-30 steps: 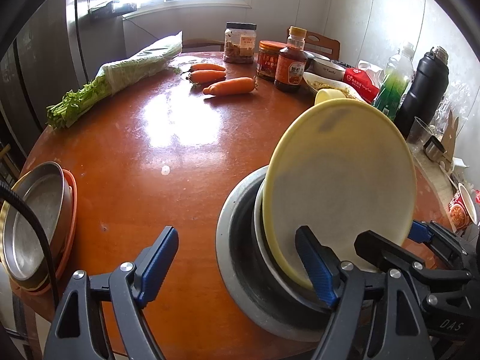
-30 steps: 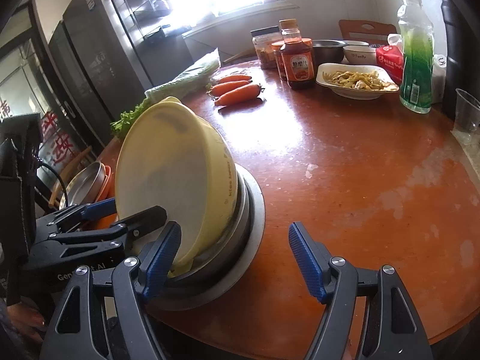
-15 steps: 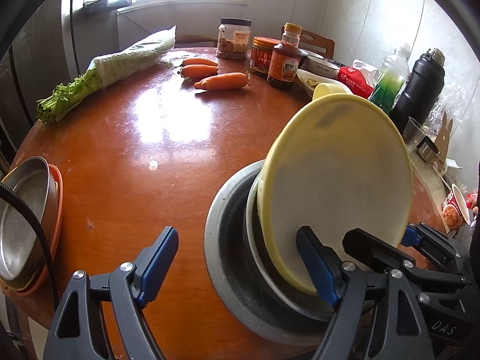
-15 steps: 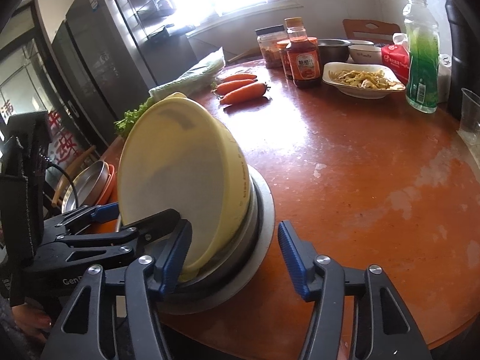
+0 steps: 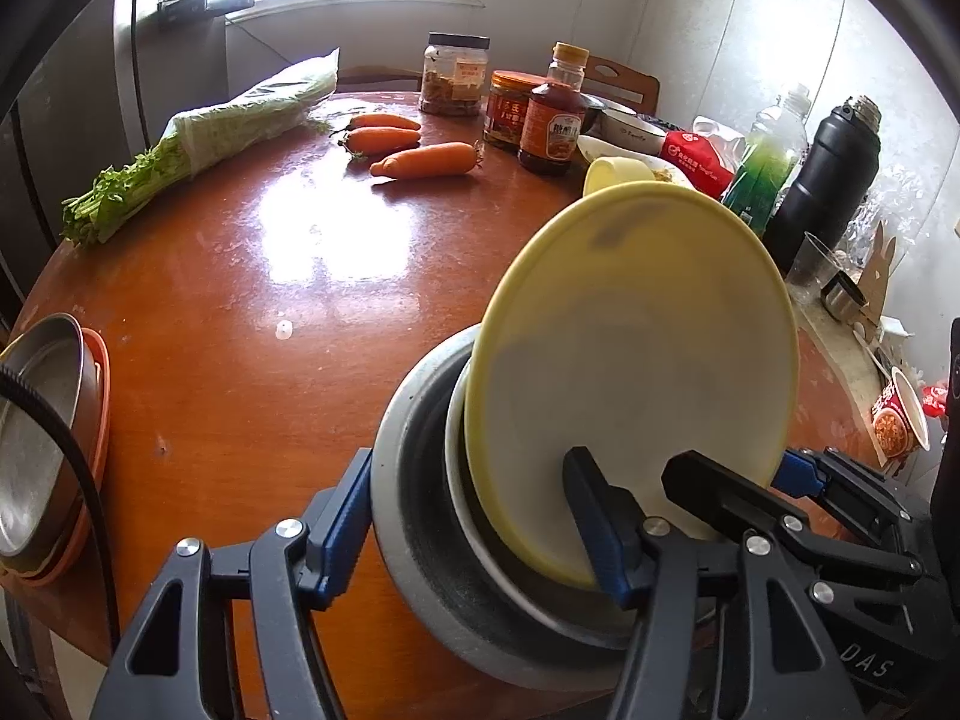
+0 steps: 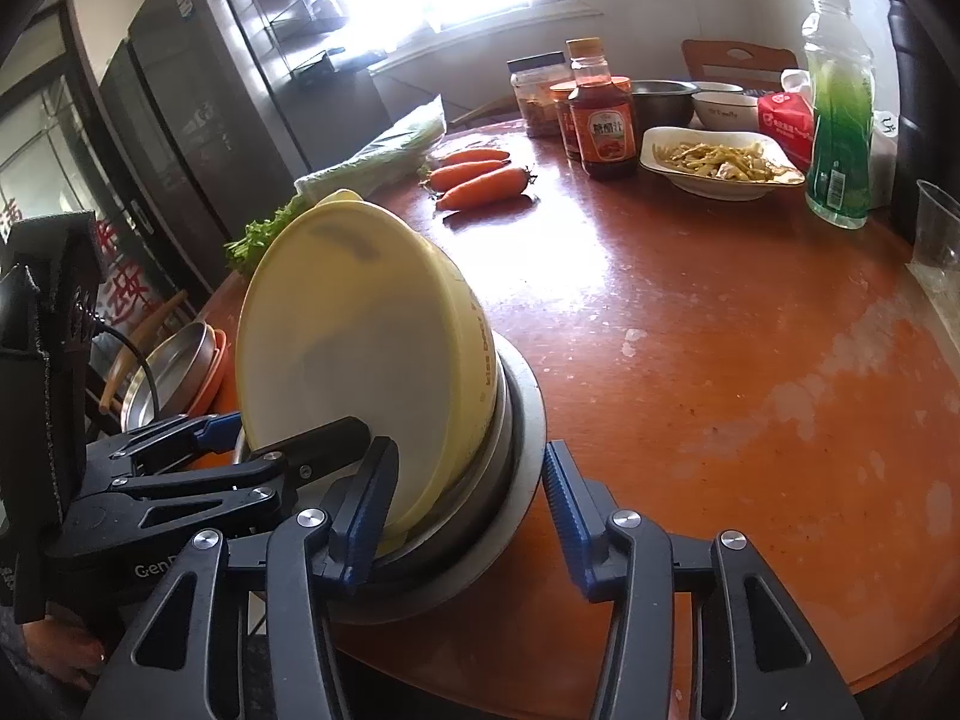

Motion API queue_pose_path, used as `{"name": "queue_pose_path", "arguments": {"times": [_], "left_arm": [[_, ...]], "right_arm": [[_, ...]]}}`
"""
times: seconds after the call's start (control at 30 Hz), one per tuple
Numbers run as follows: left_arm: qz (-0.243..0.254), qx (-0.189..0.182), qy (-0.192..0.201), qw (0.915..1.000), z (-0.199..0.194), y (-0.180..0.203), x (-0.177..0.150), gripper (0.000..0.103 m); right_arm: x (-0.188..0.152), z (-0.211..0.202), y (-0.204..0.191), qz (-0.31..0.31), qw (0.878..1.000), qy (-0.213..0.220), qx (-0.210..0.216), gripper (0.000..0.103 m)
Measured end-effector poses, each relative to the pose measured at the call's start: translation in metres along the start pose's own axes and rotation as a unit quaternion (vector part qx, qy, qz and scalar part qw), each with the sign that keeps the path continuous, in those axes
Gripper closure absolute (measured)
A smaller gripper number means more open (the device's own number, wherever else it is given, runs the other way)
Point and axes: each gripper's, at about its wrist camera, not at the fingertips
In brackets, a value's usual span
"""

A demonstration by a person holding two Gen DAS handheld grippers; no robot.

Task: Organize plates and bowls
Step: 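Grip the dish stack rim with the left tool while the right tool grips its other side, then lift the dish stack off the table with both tools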

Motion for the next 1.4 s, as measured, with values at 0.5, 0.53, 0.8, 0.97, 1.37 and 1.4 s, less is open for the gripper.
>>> {"name": "queue_pose_path", "arguments": {"times": [0.5, 0.53, 0.8, 0.97, 1.37, 1.4], "left_arm": [[-0.023, 0.005, 0.004, 0.9997, -0.001, -0.013, 0.003, 0.041], [-0.024, 0.005, 0.005, 0.9997, -0.001, -0.014, 0.003, 0.041], [-0.029, 0.014, 0.010, 0.9994, -0.004, -0.020, 0.004, 0.041], [-0.033, 0.022, 0.011, 0.9992, -0.006, -0.026, 0.004, 0.042], [-0.041, 0.035, 0.023, 0.9983, -0.010, -0.048, 0.007, 0.042], [-0.041, 0.035, 0.023, 0.9983, -0.011, -0.049, 0.007, 0.042]], "right_arm": [[0.007, 0.008, -0.011, -0.010, 1.000, 0.002, -0.001, 0.055], [0.008, 0.009, -0.012, -0.012, 1.000, 0.002, -0.001, 0.055], [0.012, 0.014, -0.019, -0.020, 1.000, -0.001, 0.001, 0.056], [0.014, 0.020, -0.026, -0.025, 1.000, 0.001, 0.009, 0.056], [0.027, 0.039, -0.044, -0.024, 0.999, 0.004, 0.020, 0.057], [0.028, 0.039, -0.046, -0.026, 0.999, 0.006, 0.020, 0.057]]}}
Point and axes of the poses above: each gripper's, at about its wrist camera, not at the fingertips, and z roughly the way its jaws point, y to its right, x to its top, and after that the axes turned 2 degrees about y, right-handed
